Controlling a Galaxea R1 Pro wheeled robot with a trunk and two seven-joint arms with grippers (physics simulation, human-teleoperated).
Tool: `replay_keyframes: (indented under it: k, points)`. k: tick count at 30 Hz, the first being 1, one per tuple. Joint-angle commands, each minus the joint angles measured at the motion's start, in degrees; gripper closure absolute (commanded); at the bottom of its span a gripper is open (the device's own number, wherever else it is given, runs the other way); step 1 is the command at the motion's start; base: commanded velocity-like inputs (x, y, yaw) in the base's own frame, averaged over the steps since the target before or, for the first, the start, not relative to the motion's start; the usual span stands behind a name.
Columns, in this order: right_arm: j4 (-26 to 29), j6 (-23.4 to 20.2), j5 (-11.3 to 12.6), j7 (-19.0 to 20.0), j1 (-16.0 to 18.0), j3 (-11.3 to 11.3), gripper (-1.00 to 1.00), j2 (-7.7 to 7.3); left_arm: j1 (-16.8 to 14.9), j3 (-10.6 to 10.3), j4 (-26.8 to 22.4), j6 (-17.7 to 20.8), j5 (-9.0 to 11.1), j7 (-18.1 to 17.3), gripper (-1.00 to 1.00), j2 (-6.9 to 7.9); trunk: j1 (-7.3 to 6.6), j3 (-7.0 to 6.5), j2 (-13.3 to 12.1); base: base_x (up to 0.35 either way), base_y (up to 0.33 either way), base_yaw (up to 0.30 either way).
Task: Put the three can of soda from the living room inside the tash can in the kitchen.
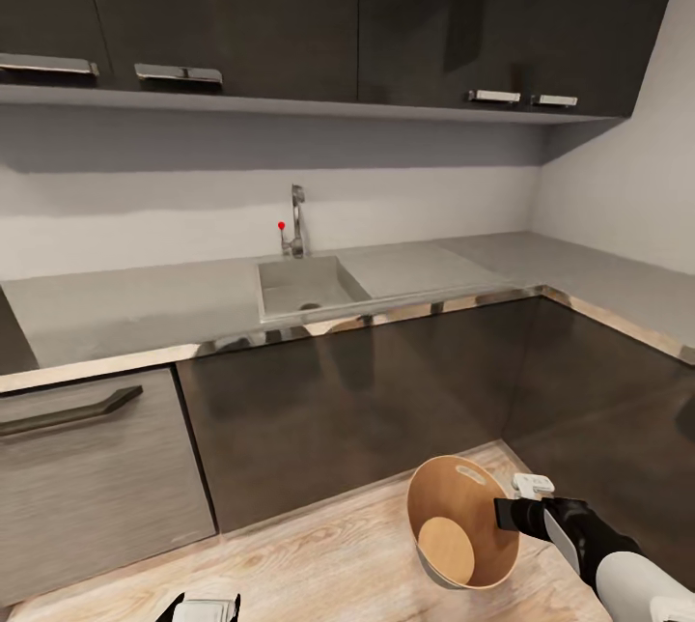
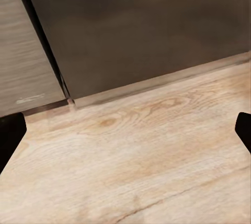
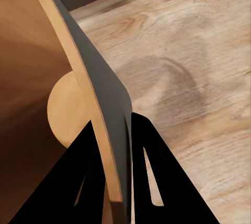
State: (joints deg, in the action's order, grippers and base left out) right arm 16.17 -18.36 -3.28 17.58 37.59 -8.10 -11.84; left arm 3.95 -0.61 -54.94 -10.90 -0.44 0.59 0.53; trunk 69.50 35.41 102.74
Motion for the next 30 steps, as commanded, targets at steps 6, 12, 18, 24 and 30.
replay_keyframes:
  k: [6, 12, 18, 24, 30]
  points:
    - [0.09, -0.25, 0.56, 0.26, 0.02, -0.19, 1.0, 0.05, 0.0, 0.0, 0.06, 0.0, 0.0, 0.02, -1.0, 0.0, -1.33, -0.73, -2.42, 0.0, 0.0, 0.0]
    - [0.09, -0.28, 0.56, 0.26, 0.02, -0.17, 1.0, 0.06, 0.0, 0.0, 0.09, 0.0, -0.06, 0.03, -1.0, 0.0, -2.64, -1.43, -4.82, 0.0, 0.0, 0.0]
    - [0.09, -0.28, 0.56, 0.27, 0.02, -0.17, 1.0, 0.06, 0.0, 0.0, 0.03, 0.0, -0.03, 0.01, -1.0, 0.0, -3.96, -2.13, -7.23, 0.0, 0.0, 0.0]
    - [0.09, -0.23, 0.56, 0.31, 0.02, -0.24, 1.0, 0.06, 0.0, 0.01, -0.05, 0.0, 0.02, -0.03, -1.0, 0.0, -5.28, -2.83, -9.64, 0.0, 0.0, 0.0]
    - [0.09, -0.19, 0.56, 0.34, 0.02, -0.25, 1.0, 0.06, 0.07, 0.03, -0.17, -0.02, 0.04, -0.05, -1.0, 0.0, -6.6, -3.53, -12.04, 0.0, 0.0, 0.0]
